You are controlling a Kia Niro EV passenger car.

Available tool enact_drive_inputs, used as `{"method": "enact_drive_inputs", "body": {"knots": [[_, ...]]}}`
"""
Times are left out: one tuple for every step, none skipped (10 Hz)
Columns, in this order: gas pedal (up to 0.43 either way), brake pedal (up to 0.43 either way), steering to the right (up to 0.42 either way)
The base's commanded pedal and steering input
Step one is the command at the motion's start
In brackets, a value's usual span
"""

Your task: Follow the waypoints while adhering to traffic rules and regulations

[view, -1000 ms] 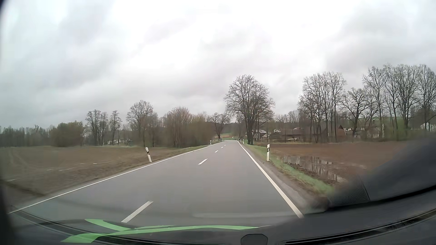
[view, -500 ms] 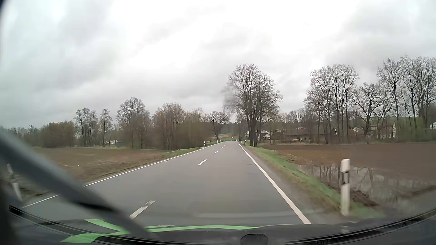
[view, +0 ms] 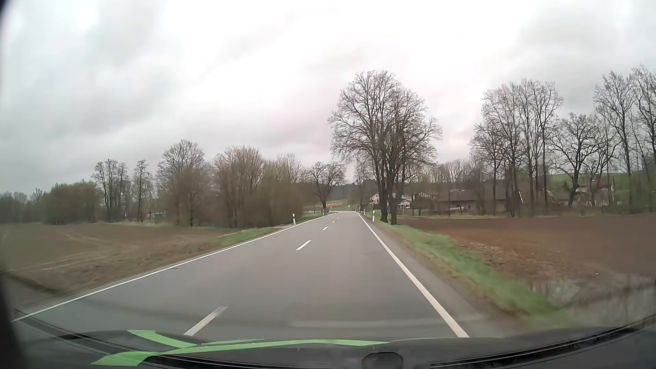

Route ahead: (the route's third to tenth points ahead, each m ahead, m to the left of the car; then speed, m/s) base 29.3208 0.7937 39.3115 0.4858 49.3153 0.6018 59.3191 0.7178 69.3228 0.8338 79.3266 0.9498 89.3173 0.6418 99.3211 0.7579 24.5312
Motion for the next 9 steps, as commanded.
{"method": "enact_drive_inputs", "body": {"knots": [[0.079,0.0,0.0],[0.079,0.0,0.0],[0.079,0.0,0.0],[0.079,0.0,0.0],[0.079,0.0,-0.001],[0.079,0.0,-0.001],[0.059,0.0,-0.001],[0.047,0.0,-0.001],[0.047,0.0,-0.001]]}}
